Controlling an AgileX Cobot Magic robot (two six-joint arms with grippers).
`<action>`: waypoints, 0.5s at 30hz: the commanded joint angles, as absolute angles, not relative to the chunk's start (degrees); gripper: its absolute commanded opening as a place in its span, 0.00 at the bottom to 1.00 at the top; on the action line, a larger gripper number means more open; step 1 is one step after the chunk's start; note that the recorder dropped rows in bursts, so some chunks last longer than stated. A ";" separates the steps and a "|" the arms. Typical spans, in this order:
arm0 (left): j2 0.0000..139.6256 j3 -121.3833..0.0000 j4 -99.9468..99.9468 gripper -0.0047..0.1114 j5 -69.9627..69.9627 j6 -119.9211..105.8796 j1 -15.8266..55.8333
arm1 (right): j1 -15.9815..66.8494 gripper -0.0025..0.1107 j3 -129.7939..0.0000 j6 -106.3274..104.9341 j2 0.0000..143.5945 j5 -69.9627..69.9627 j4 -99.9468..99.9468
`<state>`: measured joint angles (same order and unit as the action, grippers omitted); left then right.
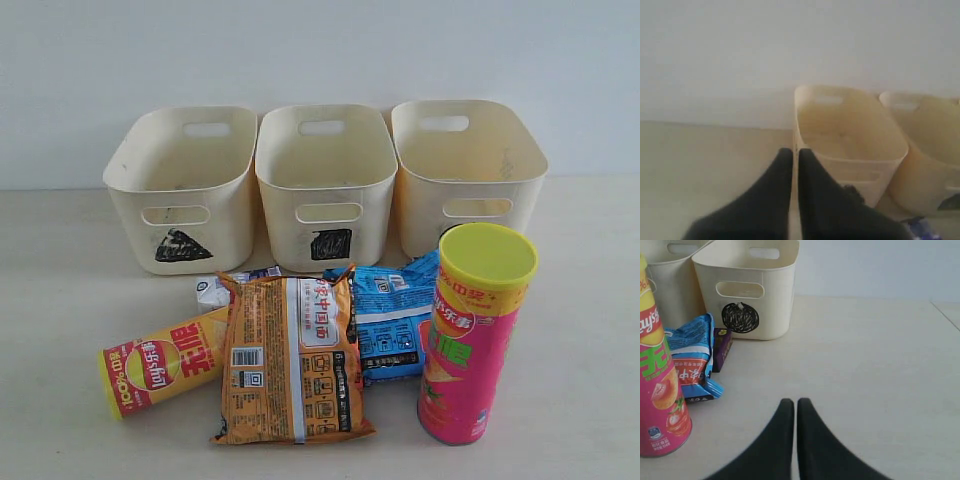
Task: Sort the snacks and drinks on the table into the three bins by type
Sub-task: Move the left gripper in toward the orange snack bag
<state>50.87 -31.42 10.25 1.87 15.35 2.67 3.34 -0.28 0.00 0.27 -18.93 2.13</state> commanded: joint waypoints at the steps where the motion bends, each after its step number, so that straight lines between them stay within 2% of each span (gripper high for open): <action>1: 57.90 -36.94 12.68 0.08 -7.90 13.31 4.10 | 2.88 0.02 0.00 0.00 0.00 -18.44 2.04; 6: 66.06 -47.33 8.10 0.08 -28.15 -2.01 8.01 | 2.88 0.02 0.00 0.00 0.00 -18.44 2.04; 10: 73.08 -55.30 -7.72 0.08 -44.18 -22.28 8.01 | 2.88 0.02 0.00 0.00 0.00 -18.44 2.04; 15: 78.71 -57.42 -25.28 0.08 -52.37 -42.87 8.01 | 2.88 0.02 0.00 0.00 0.00 -18.44 2.04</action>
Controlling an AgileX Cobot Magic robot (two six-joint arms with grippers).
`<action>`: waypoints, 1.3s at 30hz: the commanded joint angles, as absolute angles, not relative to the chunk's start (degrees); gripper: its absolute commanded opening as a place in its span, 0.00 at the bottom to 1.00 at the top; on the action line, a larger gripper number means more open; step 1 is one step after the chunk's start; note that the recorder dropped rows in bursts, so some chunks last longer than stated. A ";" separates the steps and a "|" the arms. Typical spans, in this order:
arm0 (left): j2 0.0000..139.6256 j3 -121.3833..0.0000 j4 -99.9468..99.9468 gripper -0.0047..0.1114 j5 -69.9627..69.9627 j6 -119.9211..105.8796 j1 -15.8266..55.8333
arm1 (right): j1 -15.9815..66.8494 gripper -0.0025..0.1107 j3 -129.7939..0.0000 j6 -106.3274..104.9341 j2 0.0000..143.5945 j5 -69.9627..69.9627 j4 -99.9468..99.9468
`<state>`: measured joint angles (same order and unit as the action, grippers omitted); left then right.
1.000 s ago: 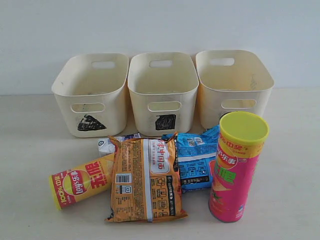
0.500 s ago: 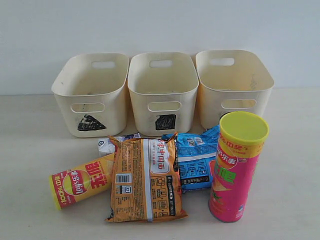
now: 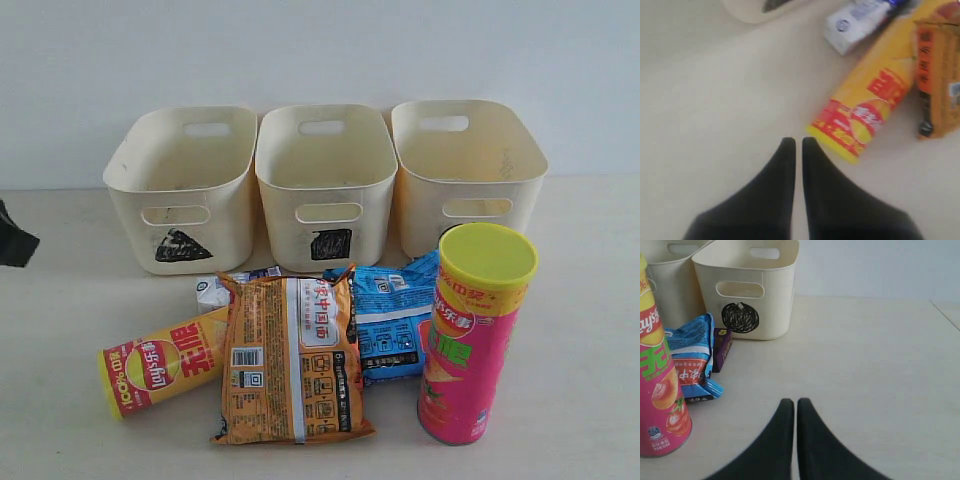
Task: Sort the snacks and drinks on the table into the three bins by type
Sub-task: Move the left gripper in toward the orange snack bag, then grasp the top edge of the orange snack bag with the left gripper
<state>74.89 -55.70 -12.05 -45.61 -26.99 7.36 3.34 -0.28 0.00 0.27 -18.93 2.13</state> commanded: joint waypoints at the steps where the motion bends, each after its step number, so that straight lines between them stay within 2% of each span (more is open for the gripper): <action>1: 79.41 -57.53 -27.09 0.08 -52.99 -44.82 8.01 | 2.88 0.02 0.00 0.00 0.00 -18.44 2.04; 8: 84.48 -59.74 -29.38 0.08 -55.95 -51.59 10.38 | 2.88 0.02 0.00 0.00 0.00 -18.44 2.04; 10: 84.48 -59.74 -29.51 0.18 -54.83 -54.47 13.39 | 2.88 0.02 0.00 0.00 0.00 -18.44 2.04; 12: 84.48 -59.74 -29.89 0.33 -54.30 -54.47 14.78 | 2.88 0.02 0.00 0.00 0.00 -18.44 2.04; 14: 84.48 -59.74 -31.92 0.53 -53.40 -53.52 15.40 | 2.88 0.02 0.00 0.00 0.00 -18.44 2.04; 17: 84.48 -59.60 -39.61 0.90 -52.13 -52.43 15.40 | 2.88 0.02 0.00 0.00 0.00 -18.44 2.04; 23: 89.51 -59.60 -45.28 0.88 -48.51 -52.54 15.40 | 2.88 0.02 0.00 0.00 0.00 -18.44 2.04; 31: 98.51 -59.60 -59.49 0.87 -46.25 -66.17 15.40 | 2.88 0.02 0.00 0.00 0.00 -18.44 2.04; 39: 103.00 -59.60 -61.01 0.85 -41.92 -69.49 15.40 | 2.88 0.02 0.00 0.00 0.00 -18.44 2.04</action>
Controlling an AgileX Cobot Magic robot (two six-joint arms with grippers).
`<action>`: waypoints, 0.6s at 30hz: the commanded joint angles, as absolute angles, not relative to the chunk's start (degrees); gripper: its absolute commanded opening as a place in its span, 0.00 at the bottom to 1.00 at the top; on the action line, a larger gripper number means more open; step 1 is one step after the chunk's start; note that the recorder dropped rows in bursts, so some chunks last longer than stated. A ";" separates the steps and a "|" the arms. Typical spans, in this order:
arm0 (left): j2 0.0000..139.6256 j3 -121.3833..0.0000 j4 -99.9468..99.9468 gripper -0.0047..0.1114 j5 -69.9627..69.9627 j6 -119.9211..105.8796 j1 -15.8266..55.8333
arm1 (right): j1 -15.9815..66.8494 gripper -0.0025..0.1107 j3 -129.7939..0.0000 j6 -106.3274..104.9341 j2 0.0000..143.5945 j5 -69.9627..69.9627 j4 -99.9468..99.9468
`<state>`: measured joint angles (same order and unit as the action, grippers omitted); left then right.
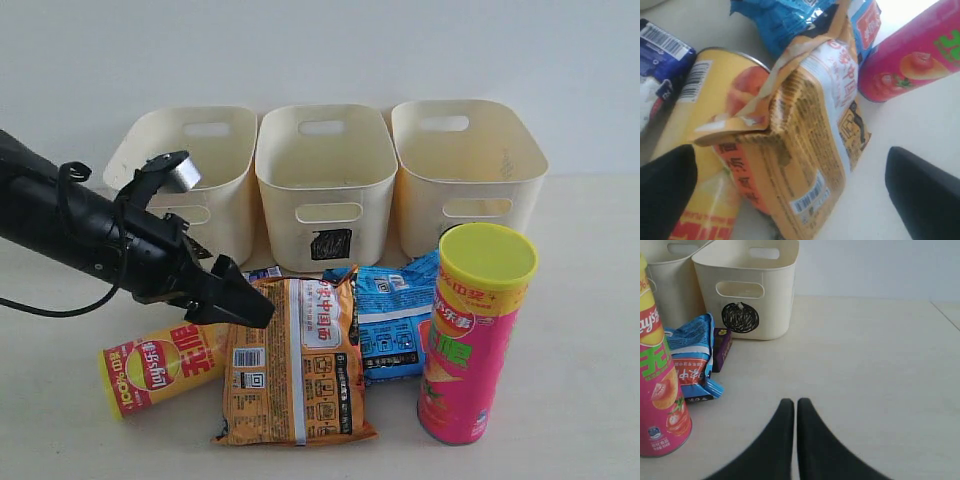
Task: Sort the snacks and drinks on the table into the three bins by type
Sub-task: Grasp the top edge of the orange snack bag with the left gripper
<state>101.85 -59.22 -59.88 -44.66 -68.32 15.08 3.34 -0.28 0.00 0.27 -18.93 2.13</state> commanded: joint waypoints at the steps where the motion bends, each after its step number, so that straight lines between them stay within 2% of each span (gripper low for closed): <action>1: 103.39 -59.60 -61.15 0.85 -41.92 -70.12 15.40 | 2.88 0.02 0.00 0.00 0.00 -18.44 2.04; 18: 107.47 -59.70 -69.79 0.85 -36.84 -78.47 20.30 | 2.88 0.02 0.00 0.00 0.00 -18.44 2.04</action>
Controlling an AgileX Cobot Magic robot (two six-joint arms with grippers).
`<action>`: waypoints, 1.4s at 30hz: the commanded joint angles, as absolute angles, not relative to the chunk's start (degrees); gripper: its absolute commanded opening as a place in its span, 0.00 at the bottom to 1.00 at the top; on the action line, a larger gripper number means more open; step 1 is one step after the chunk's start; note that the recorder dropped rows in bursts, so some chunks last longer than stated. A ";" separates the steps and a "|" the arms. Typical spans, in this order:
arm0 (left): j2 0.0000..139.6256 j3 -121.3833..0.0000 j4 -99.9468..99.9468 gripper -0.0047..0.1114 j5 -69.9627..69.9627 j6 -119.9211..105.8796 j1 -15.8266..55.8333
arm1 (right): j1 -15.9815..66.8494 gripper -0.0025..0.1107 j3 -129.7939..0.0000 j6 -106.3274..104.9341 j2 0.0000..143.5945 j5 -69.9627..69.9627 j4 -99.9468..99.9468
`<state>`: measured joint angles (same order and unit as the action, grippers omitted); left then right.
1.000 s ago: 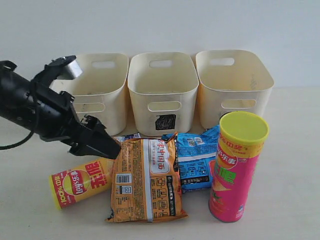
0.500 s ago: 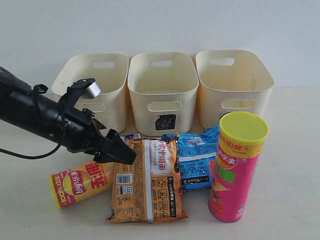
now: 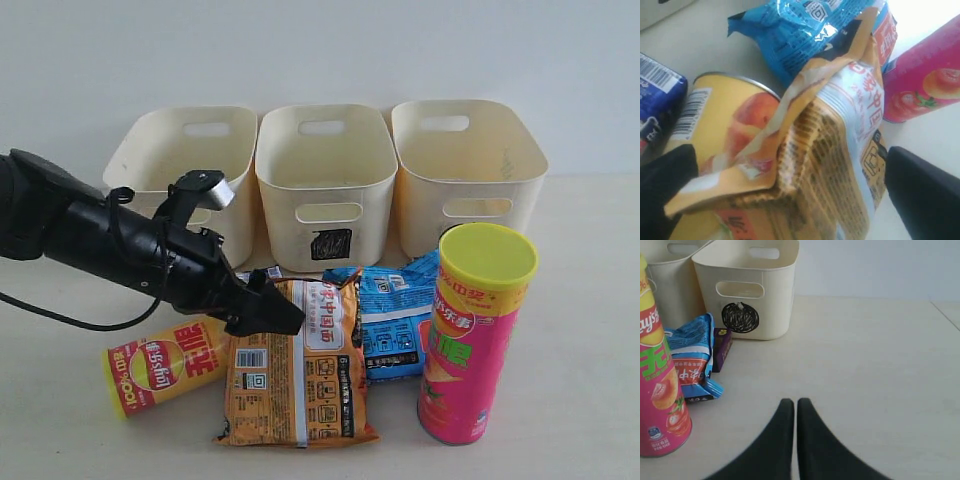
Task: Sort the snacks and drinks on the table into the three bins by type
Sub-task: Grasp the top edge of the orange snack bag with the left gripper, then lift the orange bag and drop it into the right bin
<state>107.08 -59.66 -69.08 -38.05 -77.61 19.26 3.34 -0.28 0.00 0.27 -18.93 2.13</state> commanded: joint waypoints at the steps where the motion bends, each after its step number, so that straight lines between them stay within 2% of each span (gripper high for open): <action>1: 107.47 -59.70 -69.79 0.85 -36.84 -78.61 20.43 | 2.88 0.02 0.00 0.00 0.00 -18.44 2.04; 4: 107.47 -59.70 -69.64 0.82 -36.33 -79.11 21.25 | 2.88 0.02 0.00 0.00 0.00 -18.44 2.04; 6: 107.47 -59.70 -69.64 0.76 -35.97 -79.69 21.80 | 2.88 0.02 0.00 0.00 0.00 -18.44 2.04; 12: 107.47 -59.70 -69.64 0.39 -34.58 -82.08 22.22 | 2.88 0.02 0.00 0.00 0.00 -18.44 2.04; 16: 107.47 -59.70 -70.07 0.09 -31.20 -81.84 22.22 | 2.88 0.02 0.00 0.00 0.00 -18.44 2.04; 24: 106.82 -60.58 -74.76 0.08 -33.44 -81.52 22.22 | 2.88 0.02 0.00 0.00 0.00 -18.44 2.04; 42: 106.03 -69.69 -75.98 0.08 -41.09 -60.52 22.22 | 2.88 0.02 0.00 0.00 0.00 -18.44 2.04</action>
<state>107.03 -67.91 -74.75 -39.51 -63.35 21.99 3.34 -0.28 0.00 0.27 -18.93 2.13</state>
